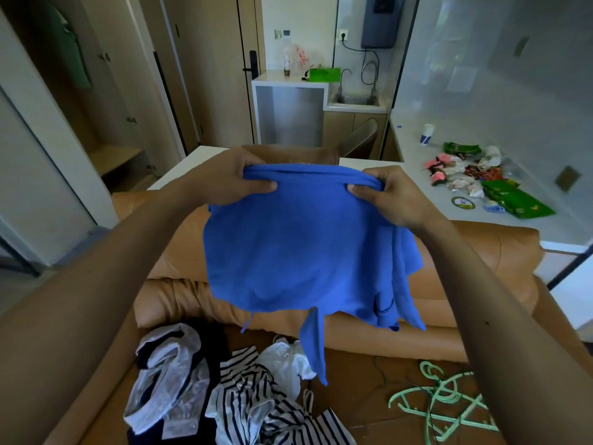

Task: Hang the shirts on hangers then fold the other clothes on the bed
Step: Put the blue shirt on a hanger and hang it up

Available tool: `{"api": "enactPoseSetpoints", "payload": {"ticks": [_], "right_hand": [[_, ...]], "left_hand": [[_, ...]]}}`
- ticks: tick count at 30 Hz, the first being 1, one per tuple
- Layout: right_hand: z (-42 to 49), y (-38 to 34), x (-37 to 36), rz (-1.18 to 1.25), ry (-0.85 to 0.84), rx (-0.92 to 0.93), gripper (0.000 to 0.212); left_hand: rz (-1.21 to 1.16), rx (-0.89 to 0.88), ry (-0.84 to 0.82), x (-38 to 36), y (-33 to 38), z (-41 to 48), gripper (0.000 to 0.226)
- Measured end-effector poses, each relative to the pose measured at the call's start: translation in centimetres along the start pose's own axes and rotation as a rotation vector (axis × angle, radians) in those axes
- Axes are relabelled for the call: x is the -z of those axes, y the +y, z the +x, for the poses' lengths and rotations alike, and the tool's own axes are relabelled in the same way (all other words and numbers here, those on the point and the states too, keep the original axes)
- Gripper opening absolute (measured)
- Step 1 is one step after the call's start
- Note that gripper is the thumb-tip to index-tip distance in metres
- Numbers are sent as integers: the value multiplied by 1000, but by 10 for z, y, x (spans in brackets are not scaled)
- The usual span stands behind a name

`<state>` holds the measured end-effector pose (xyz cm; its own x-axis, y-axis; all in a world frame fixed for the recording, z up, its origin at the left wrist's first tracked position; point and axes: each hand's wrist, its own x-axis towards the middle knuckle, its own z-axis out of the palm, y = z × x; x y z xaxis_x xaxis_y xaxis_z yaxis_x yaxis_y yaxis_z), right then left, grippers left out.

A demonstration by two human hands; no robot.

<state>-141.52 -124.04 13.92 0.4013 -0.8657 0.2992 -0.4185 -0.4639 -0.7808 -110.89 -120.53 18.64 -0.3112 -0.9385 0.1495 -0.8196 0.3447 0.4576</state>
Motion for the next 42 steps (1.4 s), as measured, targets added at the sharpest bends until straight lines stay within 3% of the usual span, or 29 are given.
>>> {"api": "enactPoseSetpoints", "payload": {"ticks": [3,8,11,14,17,19,22,26,28,33,37,39,42], "right_hand": [[-2,3,1,-23,11,-62,23],[-2,8,-8,-112,161,-119,23],[-12,9,-31,-140,253,-165,44],[-29,-5,-57,56,310,-157,43],[-50,-17,-69,431,-23,-175,46],[-61,-26,-74,520,-253,-161,50],[-60,-36,-86,507,-235,-197,40],[-40,-28,-93,419,76,-250,15],[-32,-25,-85,416,153,-223,23],[-14,-58,-58,334,188,-46,37],[9,-97,-35,218,183,62,29],[17,-118,-24,168,162,94,29],[24,-145,-15,101,157,147,21]], "left_hand": [[-152,31,77,-1,14,1,28],[-696,325,81,-1,54,9,26],[-889,437,132,-2,77,14,21],[-1014,486,140,-5,91,19,21],[-1106,496,154,-10,94,19,22],[-1160,482,159,-14,91,18,20],[-1240,458,159,-21,86,15,17],[-1253,424,170,-25,74,6,11],[-1277,406,199,-22,62,2,9],[-1237,367,254,-17,37,-13,32],[-1191,152,374,-40,27,-26,39],[-1042,88,501,-62,24,-33,52],[-718,156,566,-106,13,-36,102]]}}
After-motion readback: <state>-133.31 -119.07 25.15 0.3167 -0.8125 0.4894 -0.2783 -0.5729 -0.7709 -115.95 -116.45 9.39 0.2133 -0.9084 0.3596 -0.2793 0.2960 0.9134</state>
